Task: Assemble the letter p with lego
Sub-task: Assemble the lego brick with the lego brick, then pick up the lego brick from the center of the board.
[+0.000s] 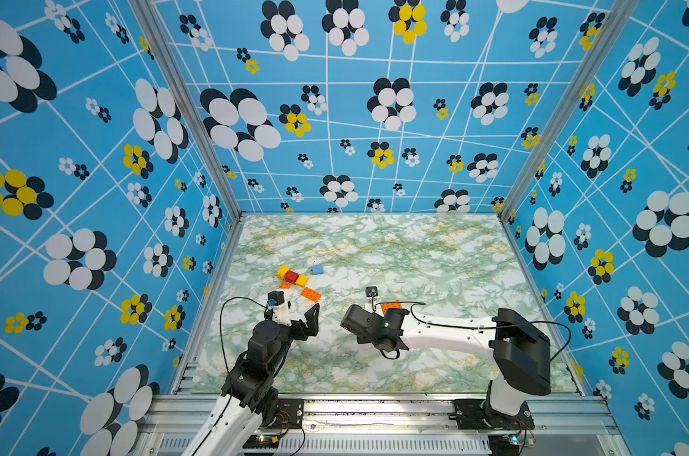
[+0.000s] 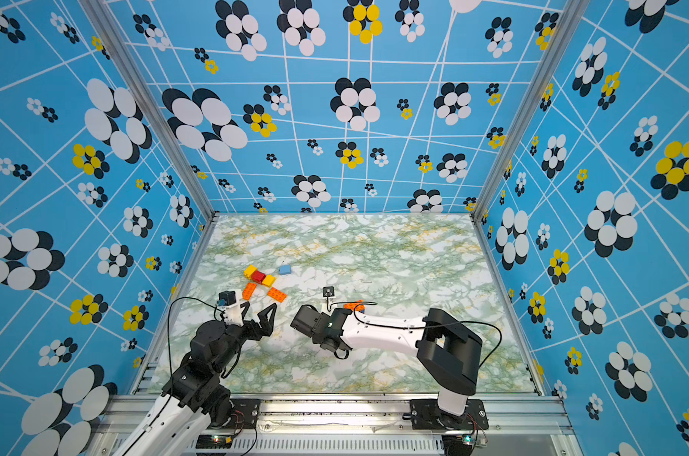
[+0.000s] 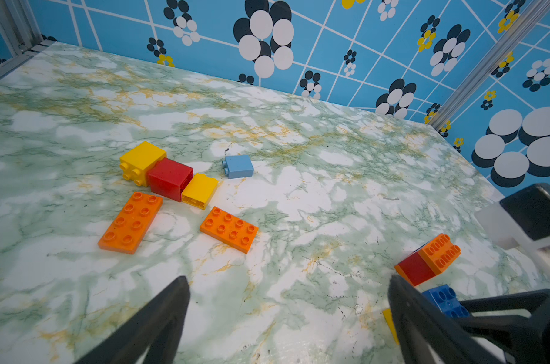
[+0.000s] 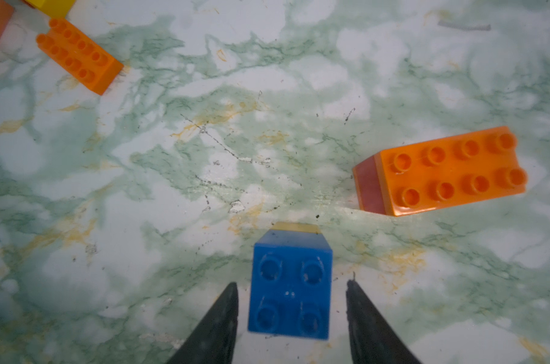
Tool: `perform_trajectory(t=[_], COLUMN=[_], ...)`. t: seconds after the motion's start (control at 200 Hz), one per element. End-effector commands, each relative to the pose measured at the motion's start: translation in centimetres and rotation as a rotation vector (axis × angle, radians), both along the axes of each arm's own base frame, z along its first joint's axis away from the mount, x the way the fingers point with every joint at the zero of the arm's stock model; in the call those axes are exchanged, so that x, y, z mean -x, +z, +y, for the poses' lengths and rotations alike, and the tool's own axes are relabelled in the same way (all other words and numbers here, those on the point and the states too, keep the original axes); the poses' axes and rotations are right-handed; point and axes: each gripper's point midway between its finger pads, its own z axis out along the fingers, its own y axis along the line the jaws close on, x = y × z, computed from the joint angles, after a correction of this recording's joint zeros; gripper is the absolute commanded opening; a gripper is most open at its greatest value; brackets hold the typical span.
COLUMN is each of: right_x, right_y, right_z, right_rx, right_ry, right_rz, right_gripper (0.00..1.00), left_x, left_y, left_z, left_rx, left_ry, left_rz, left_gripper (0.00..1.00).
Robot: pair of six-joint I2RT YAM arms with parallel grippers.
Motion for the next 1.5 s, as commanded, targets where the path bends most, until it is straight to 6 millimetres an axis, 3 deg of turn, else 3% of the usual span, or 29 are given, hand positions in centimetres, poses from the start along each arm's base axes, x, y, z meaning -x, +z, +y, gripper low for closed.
perform_trajectory(t=[0.0, 0.175, 0.26, 0.32, 0.47, 0.71, 0.885, 1.259, 1.494], right_x=[-0.1, -0.8, -1.8, -2.2, -2.7, -3.7, -4.7, -5.7, -6.8], right_y=[4.5, 9.2, 9.2, 8.6, 7.8, 4.5, 3.2, 0.1, -0.6], right_z=[-0.4, -1.9, -3.6, -4.8, -6.2, -8.1, -8.9, -9.3, -8.8], right_rx=[-0.048, 0.024, 0.092, 0.106, 0.079, 0.077, 0.138, 0.232, 0.258], right_ry=[0.083, 0.39, 0.524, 0.621, 0.794, 0.907, 0.958, 1.088, 1.117], right_rz=[-0.093, -0.303, -0.382, -0.412, -0.455, -0.232, -0.169, -0.044, -0.06], right_gripper=[0.57, 0.61, 0.7, 0.8, 0.88, 0.88, 0.88, 0.88, 0.88], left_x=[0.0, -0.1, -0.2, -0.2, -0.1, -0.1, -0.1, -0.1, -0.1], left_y=[-0.4, -0.5, -0.5, -0.6, -0.6, -0.5, -0.5, -0.5, -0.5], left_z=[0.0, -0.3, -0.4, -0.5, -0.4, -0.4, -0.4, -0.4, -0.5], left_rx=[0.013, 0.012, 0.013, 0.012, 0.012, 0.013, 0.015, 0.015, 0.016], left_ry=[0.001, -0.013, -0.021, -0.024, -0.02, -0.022, -0.024, -0.023, -0.029], left_rz=[0.004, 0.01, 0.013, 0.015, 0.014, 0.012, 0.01, 0.009, 0.01], left_gripper=[0.99, 0.99, 0.99, 0.99, 0.99, 0.99, 0.99, 0.99, 0.99])
